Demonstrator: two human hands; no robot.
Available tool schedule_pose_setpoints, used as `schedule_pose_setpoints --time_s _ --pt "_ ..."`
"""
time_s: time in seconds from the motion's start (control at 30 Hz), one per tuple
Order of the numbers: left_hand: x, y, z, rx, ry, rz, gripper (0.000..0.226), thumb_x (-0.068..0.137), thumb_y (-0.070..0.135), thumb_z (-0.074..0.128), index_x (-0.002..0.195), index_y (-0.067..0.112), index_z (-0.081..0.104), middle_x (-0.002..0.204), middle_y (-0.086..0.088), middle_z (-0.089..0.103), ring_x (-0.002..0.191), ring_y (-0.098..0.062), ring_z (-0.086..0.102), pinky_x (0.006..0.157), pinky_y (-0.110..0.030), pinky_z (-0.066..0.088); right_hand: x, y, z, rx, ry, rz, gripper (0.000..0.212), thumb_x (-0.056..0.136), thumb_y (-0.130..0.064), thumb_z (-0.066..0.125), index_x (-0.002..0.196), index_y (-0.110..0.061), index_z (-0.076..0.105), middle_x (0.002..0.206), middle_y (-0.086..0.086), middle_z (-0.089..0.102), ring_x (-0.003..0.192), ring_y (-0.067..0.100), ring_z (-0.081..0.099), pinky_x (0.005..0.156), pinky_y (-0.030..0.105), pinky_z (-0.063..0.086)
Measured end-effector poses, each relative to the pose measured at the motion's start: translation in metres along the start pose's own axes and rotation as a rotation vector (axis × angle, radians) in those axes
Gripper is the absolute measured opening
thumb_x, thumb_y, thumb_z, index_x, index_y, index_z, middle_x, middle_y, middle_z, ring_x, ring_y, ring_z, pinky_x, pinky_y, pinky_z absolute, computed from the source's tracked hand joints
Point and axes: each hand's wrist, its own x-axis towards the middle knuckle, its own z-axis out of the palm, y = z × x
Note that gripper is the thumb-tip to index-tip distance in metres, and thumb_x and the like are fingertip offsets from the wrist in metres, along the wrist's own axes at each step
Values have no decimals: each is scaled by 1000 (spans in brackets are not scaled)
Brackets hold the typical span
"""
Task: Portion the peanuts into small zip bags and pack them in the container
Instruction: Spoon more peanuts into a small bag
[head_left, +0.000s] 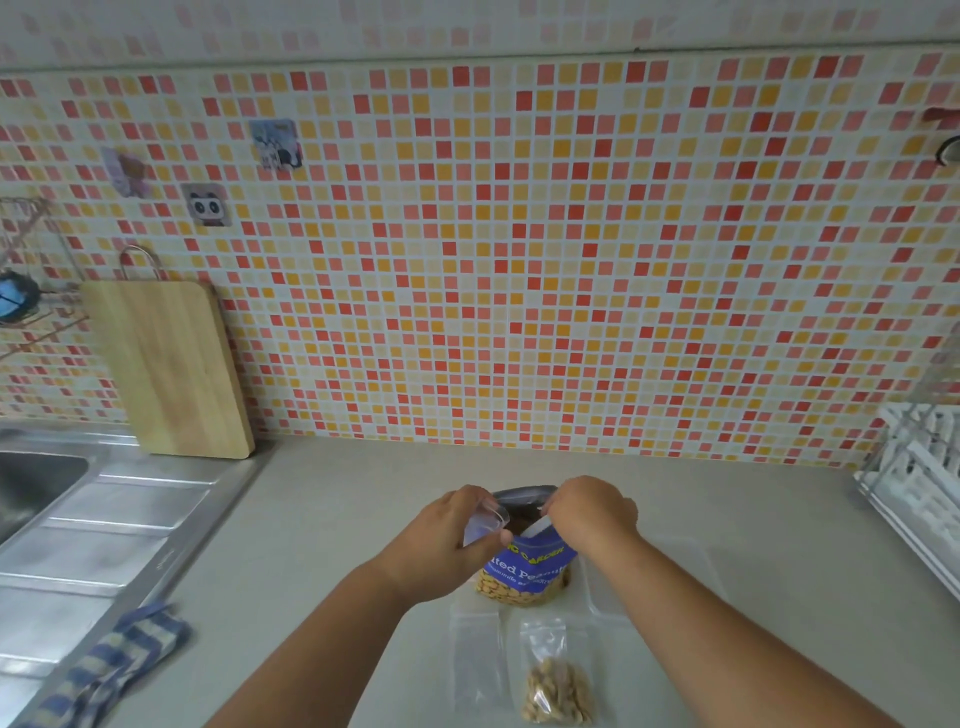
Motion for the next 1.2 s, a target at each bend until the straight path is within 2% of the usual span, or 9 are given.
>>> schedule_pose_setpoints --time_s 0.1,0.23,0.3,0.37,0.6,0.8,0.93,1.1,1.2 --pt "0 2 -2 -12 17 14 36 90 47 51 117 24 50 118 8 58 100 -4 51 78 -11 39 11 14 1 152 -47 -10 26 86 -27 50 101 -18 69 82 0 58 94 23 61 78 32 44" --pt "2 0 -7 -79 111 -22 35 89 46 53 115 23 51 114 6 61 101 -8 56 84 -22 47 6 33 -11 377 -33 -10 26 86 -20 49 98 -14 71 96 4 68 86 21 61 80 34 52" --pt "4 -1 -11 -103 189 -62 35 88 46 55 114 23 51 110 7 61 99 -9 57 82 -22 47 8 37 -18 265 -102 9 19 87 -18 49 92 -15 67 85 1 60 74 18 54 69 26 47" --pt "5 -1 -14 -89 221 -70 37 87 47 56 115 24 50 107 8 59 96 -9 56 79 -21 44 9 36 -27 153 -165 104 12 89 -17 46 89 -16 58 74 0 48 71 17 48 71 24 38" --pt "10 4 -12 105 79 -71 53 80 55 60 123 29 45 122 7 55 106 -13 52 89 -30 49 9 45 -56 36 -281 184 7 92 -18 47 92 -14 52 70 2 43 59 13 40 77 25 35" --pt "18 14 -7 216 38 -49 55 82 56 58 126 27 43 128 5 56 112 -16 51 94 -31 44 8 47 -83 9 -287 176 14 96 -16 44 106 -12 52 92 6 45 86 19 45 81 26 35" --pt "24 21 -6 272 32 -41 53 84 54 55 127 26 42 128 3 56 113 -18 51 93 -31 42 7 45 -97 -6 -278 108 36 98 -13 39 132 -20 47 104 5 41 95 19 41 91 27 40" --pt "31 26 -5 279 -2 -57 54 84 55 55 127 25 42 125 0 58 109 -20 52 91 -33 43 13 43 -91 129 -185 134 15 93 -15 50 102 -12 61 93 3 53 83 17 49 75 22 40" --pt "35 26 -4 264 -32 -88 56 83 57 55 127 26 42 123 0 58 107 -20 53 89 -33 45 18 35 -92 24 -184 99 16 95 -18 49 104 -15 62 100 1 52 83 15 48 77 22 38"
